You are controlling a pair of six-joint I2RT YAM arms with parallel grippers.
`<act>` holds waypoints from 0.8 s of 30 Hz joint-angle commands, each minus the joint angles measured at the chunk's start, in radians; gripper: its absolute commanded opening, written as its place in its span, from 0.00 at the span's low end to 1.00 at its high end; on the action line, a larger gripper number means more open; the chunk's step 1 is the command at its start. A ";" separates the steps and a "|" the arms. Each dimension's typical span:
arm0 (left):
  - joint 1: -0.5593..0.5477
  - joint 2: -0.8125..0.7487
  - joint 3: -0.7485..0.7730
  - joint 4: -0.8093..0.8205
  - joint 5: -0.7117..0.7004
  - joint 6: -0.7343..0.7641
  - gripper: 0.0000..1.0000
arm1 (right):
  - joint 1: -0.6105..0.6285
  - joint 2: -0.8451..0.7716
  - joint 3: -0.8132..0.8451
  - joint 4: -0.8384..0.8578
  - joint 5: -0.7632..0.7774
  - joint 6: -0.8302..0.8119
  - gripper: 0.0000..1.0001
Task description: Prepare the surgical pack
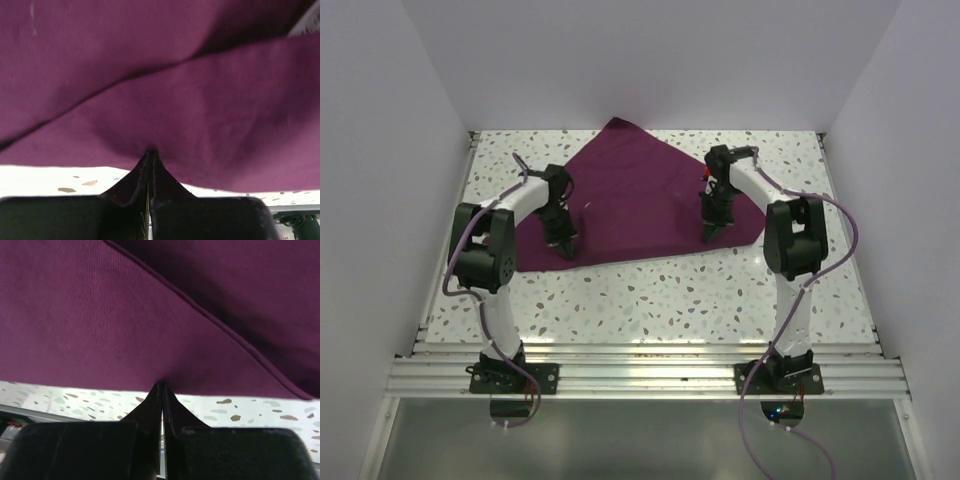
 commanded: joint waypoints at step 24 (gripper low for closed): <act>-0.005 -0.065 0.053 -0.005 0.067 0.017 0.00 | 0.043 -0.003 0.106 -0.028 0.057 -0.015 0.00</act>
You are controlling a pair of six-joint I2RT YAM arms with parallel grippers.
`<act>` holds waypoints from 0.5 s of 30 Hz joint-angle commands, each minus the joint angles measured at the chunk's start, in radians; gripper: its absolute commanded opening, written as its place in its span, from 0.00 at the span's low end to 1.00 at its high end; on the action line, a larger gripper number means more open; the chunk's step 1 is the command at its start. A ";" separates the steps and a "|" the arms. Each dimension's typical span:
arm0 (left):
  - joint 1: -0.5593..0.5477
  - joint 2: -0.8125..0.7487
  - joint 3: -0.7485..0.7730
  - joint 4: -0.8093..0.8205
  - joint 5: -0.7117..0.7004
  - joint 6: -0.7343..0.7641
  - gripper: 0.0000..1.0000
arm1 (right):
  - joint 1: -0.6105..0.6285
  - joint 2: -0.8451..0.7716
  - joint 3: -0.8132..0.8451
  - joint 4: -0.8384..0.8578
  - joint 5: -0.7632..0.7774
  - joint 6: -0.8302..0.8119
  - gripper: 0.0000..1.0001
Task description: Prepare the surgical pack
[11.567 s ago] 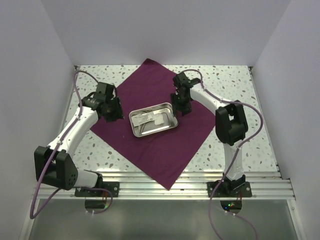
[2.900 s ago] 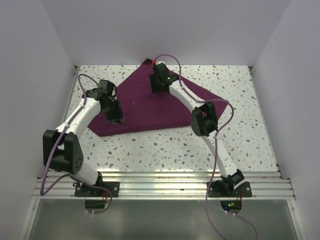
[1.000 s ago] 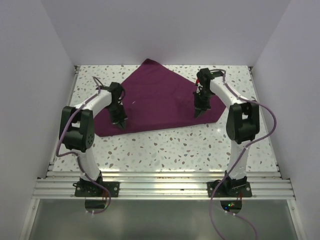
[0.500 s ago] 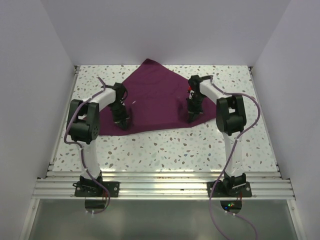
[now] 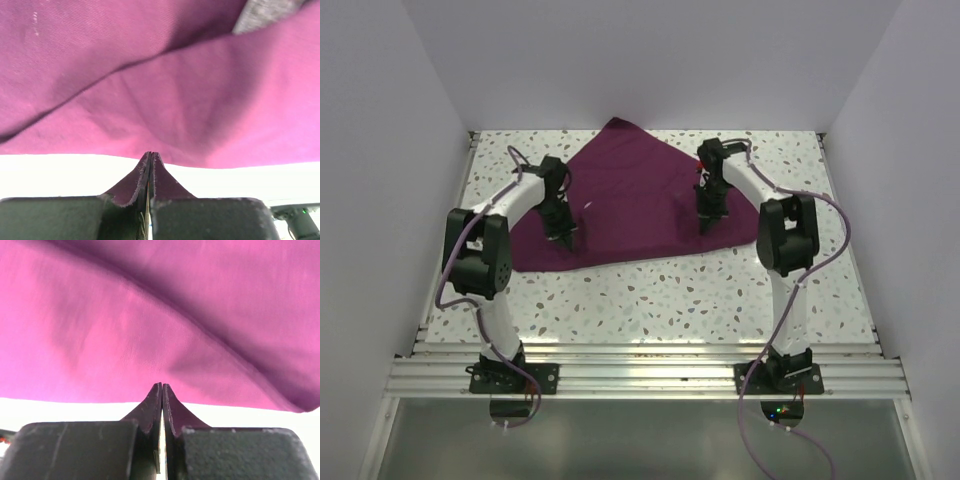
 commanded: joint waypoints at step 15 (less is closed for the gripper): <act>0.029 0.142 0.027 0.059 -0.005 0.064 0.00 | -0.016 -0.020 -0.199 0.131 0.062 -0.001 0.00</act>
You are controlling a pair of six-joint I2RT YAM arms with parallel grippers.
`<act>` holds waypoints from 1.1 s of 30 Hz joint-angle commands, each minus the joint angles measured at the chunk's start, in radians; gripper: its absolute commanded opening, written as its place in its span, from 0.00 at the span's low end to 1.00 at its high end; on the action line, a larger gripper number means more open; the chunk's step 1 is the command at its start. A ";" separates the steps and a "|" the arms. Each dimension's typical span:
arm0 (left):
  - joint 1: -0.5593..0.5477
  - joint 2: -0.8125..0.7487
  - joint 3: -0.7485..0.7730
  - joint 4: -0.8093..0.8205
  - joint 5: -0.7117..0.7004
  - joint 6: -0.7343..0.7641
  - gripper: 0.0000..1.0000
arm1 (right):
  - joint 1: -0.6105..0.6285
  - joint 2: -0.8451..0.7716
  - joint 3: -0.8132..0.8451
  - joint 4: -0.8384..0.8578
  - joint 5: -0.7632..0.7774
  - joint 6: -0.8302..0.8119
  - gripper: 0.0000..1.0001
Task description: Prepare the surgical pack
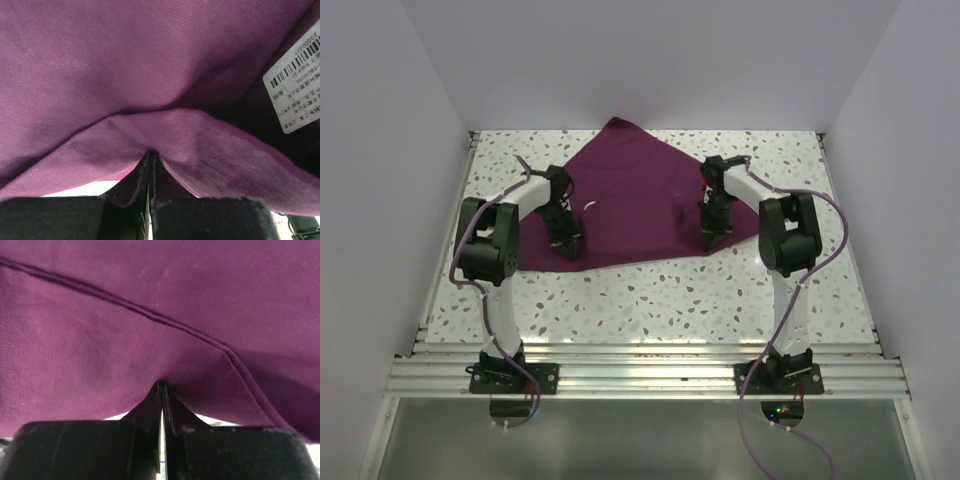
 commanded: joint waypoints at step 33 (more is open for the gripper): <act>0.165 -0.188 -0.152 0.015 -0.252 0.103 0.00 | -0.136 -0.063 0.080 -0.015 0.134 -0.045 0.00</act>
